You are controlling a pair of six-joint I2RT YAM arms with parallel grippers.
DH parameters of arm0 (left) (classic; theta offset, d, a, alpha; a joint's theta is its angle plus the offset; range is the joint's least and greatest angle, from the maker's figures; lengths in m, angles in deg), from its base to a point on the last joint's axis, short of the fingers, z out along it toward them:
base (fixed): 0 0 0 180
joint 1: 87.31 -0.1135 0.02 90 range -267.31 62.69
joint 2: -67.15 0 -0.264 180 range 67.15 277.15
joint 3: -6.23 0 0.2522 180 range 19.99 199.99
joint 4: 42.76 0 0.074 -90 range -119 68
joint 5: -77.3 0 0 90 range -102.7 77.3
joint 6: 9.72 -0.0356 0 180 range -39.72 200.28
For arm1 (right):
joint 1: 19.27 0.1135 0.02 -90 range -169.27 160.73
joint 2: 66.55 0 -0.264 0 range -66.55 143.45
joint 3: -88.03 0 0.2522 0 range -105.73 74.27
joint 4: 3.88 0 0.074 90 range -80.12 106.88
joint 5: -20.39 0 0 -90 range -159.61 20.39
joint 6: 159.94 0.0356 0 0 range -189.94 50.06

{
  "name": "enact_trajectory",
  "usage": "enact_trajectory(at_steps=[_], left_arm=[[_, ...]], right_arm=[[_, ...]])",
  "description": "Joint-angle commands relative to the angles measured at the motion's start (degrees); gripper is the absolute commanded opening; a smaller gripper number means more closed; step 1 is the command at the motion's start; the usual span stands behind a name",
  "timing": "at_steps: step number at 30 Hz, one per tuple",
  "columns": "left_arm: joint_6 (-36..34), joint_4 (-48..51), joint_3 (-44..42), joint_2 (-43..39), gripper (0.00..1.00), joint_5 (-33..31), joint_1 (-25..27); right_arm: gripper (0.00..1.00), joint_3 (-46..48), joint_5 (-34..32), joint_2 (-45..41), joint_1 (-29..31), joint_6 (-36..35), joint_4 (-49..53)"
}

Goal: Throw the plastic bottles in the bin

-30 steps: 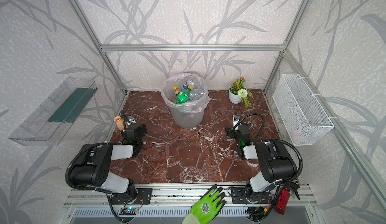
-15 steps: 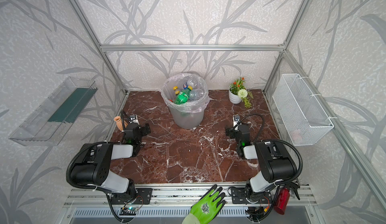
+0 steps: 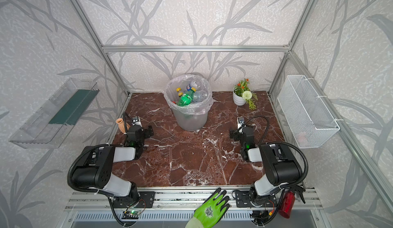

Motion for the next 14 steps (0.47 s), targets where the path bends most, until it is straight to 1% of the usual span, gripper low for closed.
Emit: enact_trajectory(at_steps=[1, 14], left_arm=[[-1.0, -0.9, 1.0, -0.5, 0.99, 0.3, 0.0], [-1.0, -1.0, 1.0, -0.5, 0.99, 0.3, 0.0]], right_arm=[[0.99, -0.6, 0.0, -0.2, -0.2, 0.0, -2.6], [0.99, -1.0, 0.3, -0.2, -0.4, 0.2, -1.9]])
